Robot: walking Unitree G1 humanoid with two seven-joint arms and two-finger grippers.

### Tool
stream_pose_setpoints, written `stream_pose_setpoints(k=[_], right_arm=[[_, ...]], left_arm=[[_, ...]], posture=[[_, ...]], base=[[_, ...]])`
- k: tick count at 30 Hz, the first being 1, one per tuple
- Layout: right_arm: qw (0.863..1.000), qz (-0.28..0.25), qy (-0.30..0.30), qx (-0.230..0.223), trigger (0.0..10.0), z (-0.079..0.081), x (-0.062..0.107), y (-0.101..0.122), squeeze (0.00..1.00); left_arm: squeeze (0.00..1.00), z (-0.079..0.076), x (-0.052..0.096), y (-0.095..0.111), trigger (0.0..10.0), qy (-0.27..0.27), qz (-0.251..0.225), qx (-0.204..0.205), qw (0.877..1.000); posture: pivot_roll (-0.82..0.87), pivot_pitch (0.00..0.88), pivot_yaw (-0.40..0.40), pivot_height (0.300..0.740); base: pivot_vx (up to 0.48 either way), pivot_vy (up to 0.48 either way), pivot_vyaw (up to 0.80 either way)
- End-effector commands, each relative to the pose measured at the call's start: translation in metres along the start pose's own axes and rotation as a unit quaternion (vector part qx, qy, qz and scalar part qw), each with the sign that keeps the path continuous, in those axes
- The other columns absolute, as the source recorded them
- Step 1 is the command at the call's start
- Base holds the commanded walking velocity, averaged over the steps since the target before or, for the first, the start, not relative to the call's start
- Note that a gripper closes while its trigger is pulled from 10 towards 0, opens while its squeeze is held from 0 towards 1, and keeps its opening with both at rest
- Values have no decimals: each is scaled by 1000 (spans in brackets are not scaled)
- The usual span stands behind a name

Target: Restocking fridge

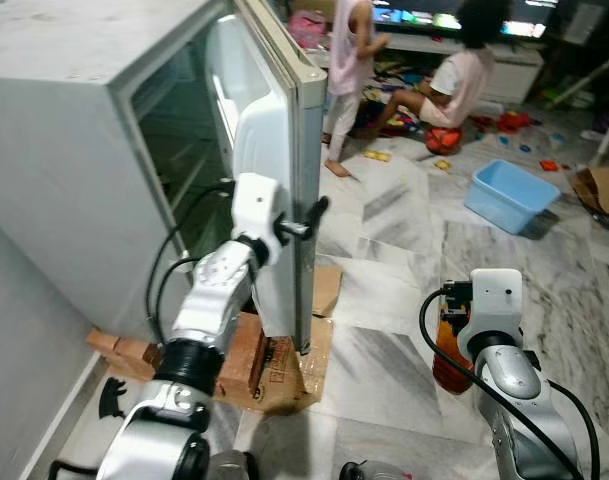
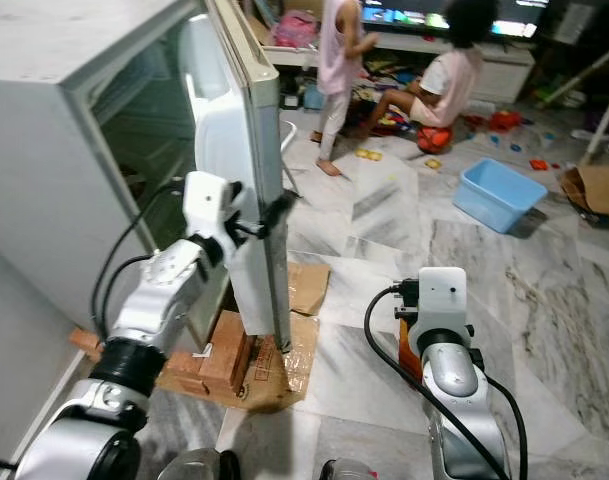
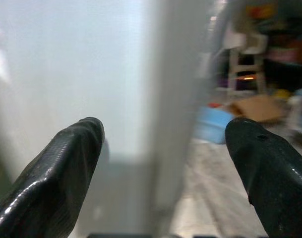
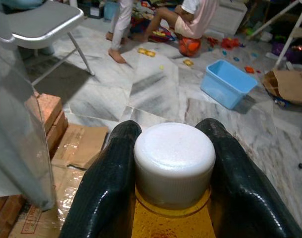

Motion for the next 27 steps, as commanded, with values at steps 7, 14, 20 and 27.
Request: stream_pose_setpoints(k=[7,14,20,27], right_arm=[[1000,-3,-1,-11,10000,3,-6,5,0],[1000,-6,-1,-11,10000,4,-8,5,0],[1000,-8,-1,-11,10000,4,-10,6,0],[1000,-12,1,-13,10000,7,-13,9,0]], left_arm=[[0,35,26,-8,10000,82,3,-12,997],[0,20,30,-14,10000,68,8,-6,998],[0,15,29,-13,10000,64,8,-8,998],[0,15,24,-12,10000,68,15,-12,998]], posture=[[-2,0,-10,740],[-4,0,-8,740],[-5,0,-6,740],[-2,0,-7,740]], base=[[0,0,-255],[295,-345,-633],[311,-353,-288],[394,-119,0]])
Point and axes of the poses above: a point about 5 cm out from each wrist's last joint towards the gripper, its own x axis pointing back from the gripper into the wrist, its own y axis along the axis of the wrist's last joint, z = x × y, the point moved 2 cm from there along -x, pointing out of the wrist towards the gripper, and after that the axes turned 11 degrees about -x, right-handed, at the moved point
